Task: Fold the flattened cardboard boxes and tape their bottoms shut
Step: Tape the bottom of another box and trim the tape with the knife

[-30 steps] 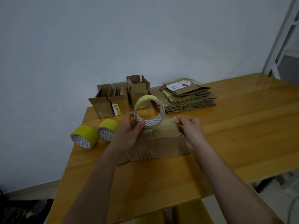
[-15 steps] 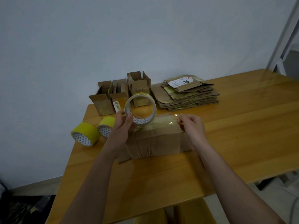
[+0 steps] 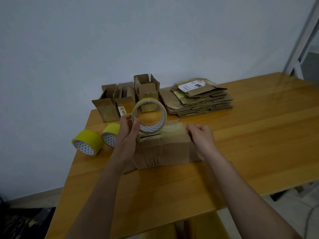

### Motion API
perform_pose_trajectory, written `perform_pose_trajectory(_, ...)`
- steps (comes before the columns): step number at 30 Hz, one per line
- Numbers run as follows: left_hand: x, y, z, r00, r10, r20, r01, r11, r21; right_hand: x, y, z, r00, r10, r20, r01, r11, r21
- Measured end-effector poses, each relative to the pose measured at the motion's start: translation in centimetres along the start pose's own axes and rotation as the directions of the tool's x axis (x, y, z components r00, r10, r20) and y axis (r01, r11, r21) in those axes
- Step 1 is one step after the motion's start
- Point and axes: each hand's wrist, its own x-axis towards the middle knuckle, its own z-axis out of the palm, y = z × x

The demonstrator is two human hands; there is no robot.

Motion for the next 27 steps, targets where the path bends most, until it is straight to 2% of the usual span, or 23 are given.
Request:
perform_pose_trajectory(3,0.3,-0.1,0.0,1.0,0.017,0.017,-0.017,1.0,0.018,0.1,0.1,0.0,0.996,0.067,0.058,-0.07,0.996,0.051)
perform_pose_trajectory(10,0.1,-0.4,-0.1,0.999,0.025,0.031,-0.025,1.0,0.008,0.4,-0.1,-0.1,0.992,0.123,0.041,-0.124,0.992,0.01)
perform_pose_trajectory(14,0.0,-0.8,-0.1,0.999,0.012,0.03,-0.013,1.0,0.026,0.8,0.1,-0.3,0.978,0.201,0.047,-0.203,0.979,0.03)
perform_pose_trajectory(20,-0.1,-0.6,0.0,0.999,0.01,0.03,-0.011,0.999,0.039,0.7,-0.2,0.3,0.987,0.12,-0.103,-0.135,0.979,-0.151)
perform_pose_trajectory(25,0.0,-0.5,0.1,0.999,0.013,0.033,-0.014,0.999,0.043,0.2,0.0,0.7,0.983,0.093,-0.157,-0.101,0.994,-0.046)
perform_pose_trajectory(27,0.0,-0.5,0.0,0.999,0.007,0.036,-0.008,1.0,0.028,0.3,0.4,0.5,0.979,0.161,-0.122,-0.155,0.986,0.058)
